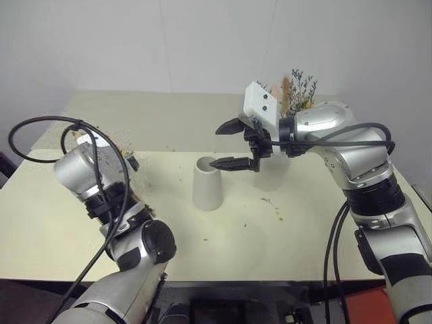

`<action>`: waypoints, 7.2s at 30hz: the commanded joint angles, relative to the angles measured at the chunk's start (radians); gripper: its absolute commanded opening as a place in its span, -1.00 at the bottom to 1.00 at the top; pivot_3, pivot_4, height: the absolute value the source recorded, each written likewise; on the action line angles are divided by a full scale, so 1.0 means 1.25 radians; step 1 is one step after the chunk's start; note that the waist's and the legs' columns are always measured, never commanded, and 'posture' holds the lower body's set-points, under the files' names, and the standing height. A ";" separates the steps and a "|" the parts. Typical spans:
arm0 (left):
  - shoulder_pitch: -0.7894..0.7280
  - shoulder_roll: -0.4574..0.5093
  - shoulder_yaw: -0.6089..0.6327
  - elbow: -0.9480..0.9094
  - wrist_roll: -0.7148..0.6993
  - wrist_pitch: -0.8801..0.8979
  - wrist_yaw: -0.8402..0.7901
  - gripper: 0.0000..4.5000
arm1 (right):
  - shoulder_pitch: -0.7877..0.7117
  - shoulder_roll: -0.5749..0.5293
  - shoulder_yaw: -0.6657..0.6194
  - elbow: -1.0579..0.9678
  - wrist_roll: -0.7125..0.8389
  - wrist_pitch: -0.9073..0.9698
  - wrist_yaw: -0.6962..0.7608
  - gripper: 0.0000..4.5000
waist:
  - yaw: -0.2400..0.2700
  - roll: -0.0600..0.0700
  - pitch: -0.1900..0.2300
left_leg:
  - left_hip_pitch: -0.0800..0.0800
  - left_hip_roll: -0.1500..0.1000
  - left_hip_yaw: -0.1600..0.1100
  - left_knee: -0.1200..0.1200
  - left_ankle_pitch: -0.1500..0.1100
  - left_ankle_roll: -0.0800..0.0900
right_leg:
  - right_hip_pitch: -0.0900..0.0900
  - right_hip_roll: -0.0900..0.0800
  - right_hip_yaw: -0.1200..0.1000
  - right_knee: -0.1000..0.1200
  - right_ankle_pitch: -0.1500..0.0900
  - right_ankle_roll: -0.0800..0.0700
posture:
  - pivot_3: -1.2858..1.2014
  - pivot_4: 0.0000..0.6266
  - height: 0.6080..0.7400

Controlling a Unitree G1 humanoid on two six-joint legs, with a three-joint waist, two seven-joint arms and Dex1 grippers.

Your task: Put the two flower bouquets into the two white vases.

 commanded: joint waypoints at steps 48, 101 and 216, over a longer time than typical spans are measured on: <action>-0.040 0.137 -0.029 0.290 0.328 0.004 -0.392 -1.00 | 0.055 -0.030 -0.086 -0.120 0.023 0.066 -0.038 1.00 | -0.002 0.000 0.000 | 0.000 0.000 0.000 0.000 0.001 -0.001 | 0.000 0.000 -0.001 0.002 0.000 0.000 | 0.03 -0.52 1.00; -0.016 0.339 -0.528 0.549 -0.539 -1.021 -1.584 -1.00 | 0.430 0.005 -0.438 -0.640 0.250 0.562 -0.479 1.00 | 0.000 0.000 0.000 | 0.000 0.001 0.000 0.002 0.001 0.000 | 0.001 0.001 0.000 0.001 -0.001 0.000 | 0.03 -0.52 1.00; 0.562 0.637 -0.359 -0.054 -0.689 -1.022 -1.276 1.00 | 0.893 -0.361 -0.778 -0.410 0.176 0.063 -0.104 1.00 | 0.003 0.000 0.000 | 0.003 0.003 0.003 0.002 0.001 0.000 | 0.004 0.002 0.000 -0.002 -0.006 0.005 | 0.03 -0.52 1.00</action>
